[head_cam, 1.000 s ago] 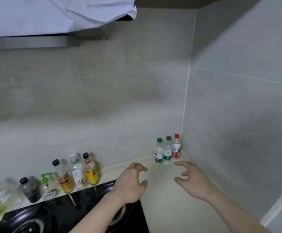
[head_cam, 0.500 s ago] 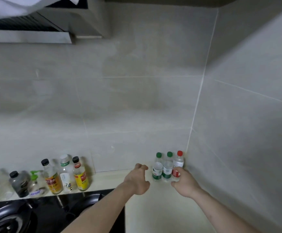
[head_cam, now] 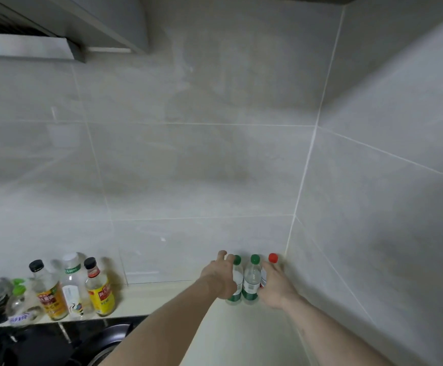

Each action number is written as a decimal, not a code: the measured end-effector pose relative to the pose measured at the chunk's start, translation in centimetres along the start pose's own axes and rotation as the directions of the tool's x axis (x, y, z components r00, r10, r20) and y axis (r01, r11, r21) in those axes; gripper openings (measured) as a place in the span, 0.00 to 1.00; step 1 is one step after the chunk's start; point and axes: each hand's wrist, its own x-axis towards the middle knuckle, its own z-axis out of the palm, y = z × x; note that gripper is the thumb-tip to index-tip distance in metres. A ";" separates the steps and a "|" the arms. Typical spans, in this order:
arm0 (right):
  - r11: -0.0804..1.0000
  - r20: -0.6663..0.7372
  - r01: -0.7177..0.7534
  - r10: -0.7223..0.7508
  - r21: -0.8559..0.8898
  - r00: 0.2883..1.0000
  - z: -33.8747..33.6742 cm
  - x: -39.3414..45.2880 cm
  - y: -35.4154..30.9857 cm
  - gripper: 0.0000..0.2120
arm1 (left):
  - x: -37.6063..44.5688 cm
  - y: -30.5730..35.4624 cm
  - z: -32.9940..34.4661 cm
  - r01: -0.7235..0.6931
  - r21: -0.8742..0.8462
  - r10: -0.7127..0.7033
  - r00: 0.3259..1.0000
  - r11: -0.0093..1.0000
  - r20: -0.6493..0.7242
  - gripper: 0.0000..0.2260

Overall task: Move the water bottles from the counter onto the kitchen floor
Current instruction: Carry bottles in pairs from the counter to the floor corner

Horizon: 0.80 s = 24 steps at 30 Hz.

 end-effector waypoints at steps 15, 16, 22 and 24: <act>0.977 -0.006 0.026 -0.028 -0.210 1.000 0.9 6.7 -1.7 0.43 | 6.0 1.0 2.3 -0.072 0.113 0.068 0.997 0.991 0.046 0.41; 0.976 0.003 0.028 -0.028 -0.216 1.000 1.0 7.1 -1.6 0.43 | 6.3 1.0 2.5 -0.072 0.120 0.066 0.996 0.990 0.054 0.41; 0.953 0.062 0.043 -0.026 -0.301 0.998 2.0 8.4 -0.8 0.39 | 7.1 0.4 3.9 -0.061 0.167 0.053 0.997 0.984 0.049 0.37; 0.942 0.043 0.058 -0.046 -0.332 0.998 2.5 8.5 -0.5 0.38 | 7.2 0.4 4.3 -0.060 0.165 0.057 0.998 0.984 0.023 0.35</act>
